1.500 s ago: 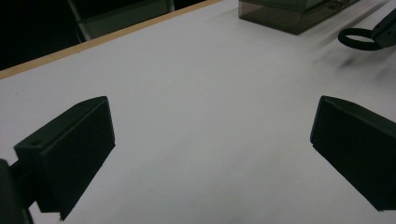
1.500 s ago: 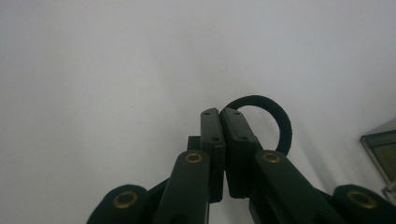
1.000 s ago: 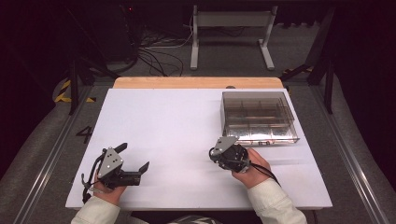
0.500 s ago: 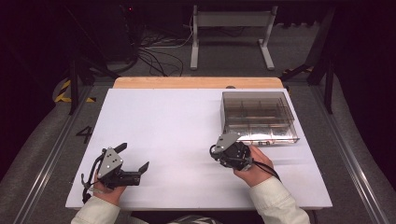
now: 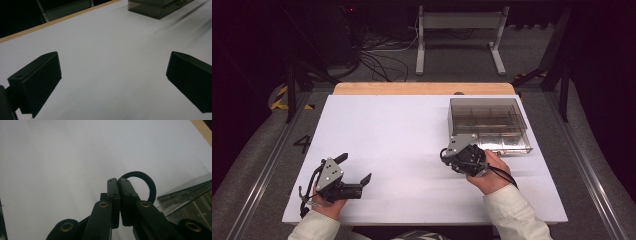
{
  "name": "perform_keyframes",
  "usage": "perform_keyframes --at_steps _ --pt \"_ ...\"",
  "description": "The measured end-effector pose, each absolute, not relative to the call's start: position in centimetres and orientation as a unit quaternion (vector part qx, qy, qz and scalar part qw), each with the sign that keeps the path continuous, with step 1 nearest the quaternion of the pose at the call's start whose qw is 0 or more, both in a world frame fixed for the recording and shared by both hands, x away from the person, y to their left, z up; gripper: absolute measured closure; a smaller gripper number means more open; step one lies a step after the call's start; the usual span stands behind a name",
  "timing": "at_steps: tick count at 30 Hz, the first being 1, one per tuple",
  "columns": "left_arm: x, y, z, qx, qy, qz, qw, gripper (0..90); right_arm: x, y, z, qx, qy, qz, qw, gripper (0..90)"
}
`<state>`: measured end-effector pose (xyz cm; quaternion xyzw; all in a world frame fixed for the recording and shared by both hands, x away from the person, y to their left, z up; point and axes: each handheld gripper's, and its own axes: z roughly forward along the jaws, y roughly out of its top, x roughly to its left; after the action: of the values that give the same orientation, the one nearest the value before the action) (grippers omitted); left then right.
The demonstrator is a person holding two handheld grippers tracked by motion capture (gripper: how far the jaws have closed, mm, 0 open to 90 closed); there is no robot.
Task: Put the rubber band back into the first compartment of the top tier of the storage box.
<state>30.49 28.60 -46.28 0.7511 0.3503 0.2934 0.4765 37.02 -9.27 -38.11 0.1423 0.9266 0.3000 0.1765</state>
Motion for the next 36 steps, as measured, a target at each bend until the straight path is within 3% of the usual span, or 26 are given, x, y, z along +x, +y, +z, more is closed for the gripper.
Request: perform_keyframes --at_steps 36 --pt "30.5 28.6 -46.3 0.752 0.351 0.293 0.476 0.6 39.3 -11.2 -35.9 0.191 0.918 0.291 0.190 87.2"
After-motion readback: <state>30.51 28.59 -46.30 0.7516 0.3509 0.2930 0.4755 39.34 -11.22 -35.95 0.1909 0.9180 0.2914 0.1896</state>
